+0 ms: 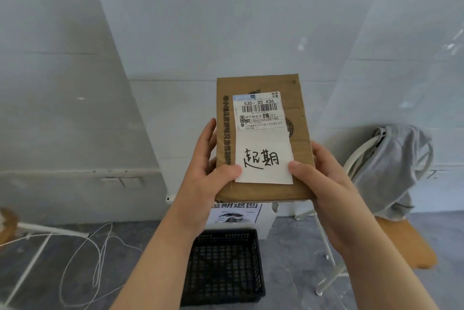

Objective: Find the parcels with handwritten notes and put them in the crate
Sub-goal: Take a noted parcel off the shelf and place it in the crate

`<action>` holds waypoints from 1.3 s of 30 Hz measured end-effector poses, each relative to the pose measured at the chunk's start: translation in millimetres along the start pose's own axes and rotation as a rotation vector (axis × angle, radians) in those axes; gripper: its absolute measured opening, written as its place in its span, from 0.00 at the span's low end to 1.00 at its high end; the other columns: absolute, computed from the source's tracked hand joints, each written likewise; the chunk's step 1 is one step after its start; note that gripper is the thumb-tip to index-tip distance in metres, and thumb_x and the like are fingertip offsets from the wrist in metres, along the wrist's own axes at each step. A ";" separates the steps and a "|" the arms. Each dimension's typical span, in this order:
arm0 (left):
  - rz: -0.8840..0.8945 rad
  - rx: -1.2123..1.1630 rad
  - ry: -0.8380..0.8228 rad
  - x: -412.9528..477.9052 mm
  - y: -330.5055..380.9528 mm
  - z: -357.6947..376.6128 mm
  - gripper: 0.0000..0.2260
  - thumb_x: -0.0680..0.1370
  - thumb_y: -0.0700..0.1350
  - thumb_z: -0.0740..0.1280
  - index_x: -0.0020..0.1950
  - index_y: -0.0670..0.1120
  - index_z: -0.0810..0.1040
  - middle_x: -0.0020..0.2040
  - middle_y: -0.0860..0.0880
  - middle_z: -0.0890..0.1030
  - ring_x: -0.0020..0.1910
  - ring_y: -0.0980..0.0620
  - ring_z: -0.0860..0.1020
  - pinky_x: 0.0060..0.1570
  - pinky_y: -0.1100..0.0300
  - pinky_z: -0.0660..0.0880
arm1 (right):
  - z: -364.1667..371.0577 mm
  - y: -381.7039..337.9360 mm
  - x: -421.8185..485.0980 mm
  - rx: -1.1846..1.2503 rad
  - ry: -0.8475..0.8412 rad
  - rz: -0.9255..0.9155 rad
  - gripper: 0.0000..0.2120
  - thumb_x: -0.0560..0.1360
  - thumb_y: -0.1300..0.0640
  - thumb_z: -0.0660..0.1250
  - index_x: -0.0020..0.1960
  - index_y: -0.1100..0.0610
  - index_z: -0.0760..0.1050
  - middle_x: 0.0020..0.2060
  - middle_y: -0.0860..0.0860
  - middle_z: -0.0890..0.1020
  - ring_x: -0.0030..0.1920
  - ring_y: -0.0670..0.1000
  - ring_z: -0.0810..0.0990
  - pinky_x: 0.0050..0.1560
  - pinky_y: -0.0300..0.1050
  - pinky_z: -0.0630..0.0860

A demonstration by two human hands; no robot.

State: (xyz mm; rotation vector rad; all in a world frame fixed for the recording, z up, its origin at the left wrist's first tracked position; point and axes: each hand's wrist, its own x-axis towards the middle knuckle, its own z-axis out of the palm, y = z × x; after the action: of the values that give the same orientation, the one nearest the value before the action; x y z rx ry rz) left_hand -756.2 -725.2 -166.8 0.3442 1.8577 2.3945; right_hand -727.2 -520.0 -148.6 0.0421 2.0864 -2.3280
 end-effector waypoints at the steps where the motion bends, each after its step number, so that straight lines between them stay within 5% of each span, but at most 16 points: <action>1: -0.010 0.003 -0.002 -1.2 -2.2 -12.8 0.36 0.73 0.39 0.67 0.76 0.64 0.61 0.72 0.52 0.74 0.65 0.45 0.79 0.61 0.40 0.77 | 11.2 6.4 1.3 -0.007 0.008 0.012 0.30 0.69 0.53 0.72 0.70 0.48 0.71 0.57 0.48 0.85 0.56 0.50 0.85 0.47 0.41 0.81; 8: -0.121 0.015 0.027 -5.4 -25.9 -82.6 0.34 0.72 0.38 0.66 0.74 0.61 0.64 0.69 0.51 0.77 0.61 0.46 0.81 0.55 0.42 0.80 | 70.6 48.5 12.4 -0.001 0.031 0.150 0.34 0.66 0.53 0.80 0.68 0.48 0.71 0.58 0.48 0.85 0.55 0.49 0.85 0.43 0.38 0.82; 15: -0.218 0.043 0.228 -3.9 -65.5 -100.0 0.29 0.70 0.41 0.68 0.69 0.60 0.69 0.67 0.52 0.77 0.57 0.48 0.83 0.48 0.49 0.83 | 82.0 90.8 37.9 0.028 0.125 0.299 0.27 0.65 0.50 0.78 0.61 0.50 0.73 0.56 0.49 0.85 0.50 0.49 0.87 0.40 0.42 0.83; 19: -0.245 0.067 0.357 0.1 -91.2 -96.4 0.23 0.77 0.40 0.69 0.68 0.59 0.70 0.64 0.54 0.79 0.58 0.50 0.83 0.47 0.54 0.83 | 77.3 119.3 56.2 -0.041 0.136 0.341 0.33 0.58 0.41 0.78 0.60 0.49 0.73 0.57 0.48 0.84 0.51 0.48 0.86 0.43 0.44 0.83; 24: -0.273 0.128 0.452 4.6 -134.3 -103.8 0.19 0.79 0.41 0.68 0.65 0.59 0.71 0.61 0.56 0.81 0.58 0.53 0.82 0.45 0.60 0.83 | 71.2 165.8 73.1 -0.055 0.125 0.401 0.23 0.69 0.49 0.78 0.59 0.50 0.73 0.54 0.47 0.85 0.48 0.46 0.87 0.40 0.41 0.83; 39: -0.454 0.229 0.525 -30.1 -385.1 -202.6 0.20 0.78 0.44 0.70 0.66 0.60 0.71 0.59 0.58 0.82 0.56 0.56 0.83 0.44 0.60 0.83 | 82.7 443.7 85.8 -0.090 0.167 0.566 0.23 0.69 0.47 0.78 0.60 0.48 0.74 0.53 0.47 0.85 0.49 0.47 0.87 0.46 0.48 0.85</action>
State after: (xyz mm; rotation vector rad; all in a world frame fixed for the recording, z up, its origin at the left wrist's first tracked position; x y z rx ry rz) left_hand -799.4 -824.4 -589.3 -0.6897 2.1127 2.0825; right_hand -800.7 -650.1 -583.0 0.7430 1.9066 -1.9389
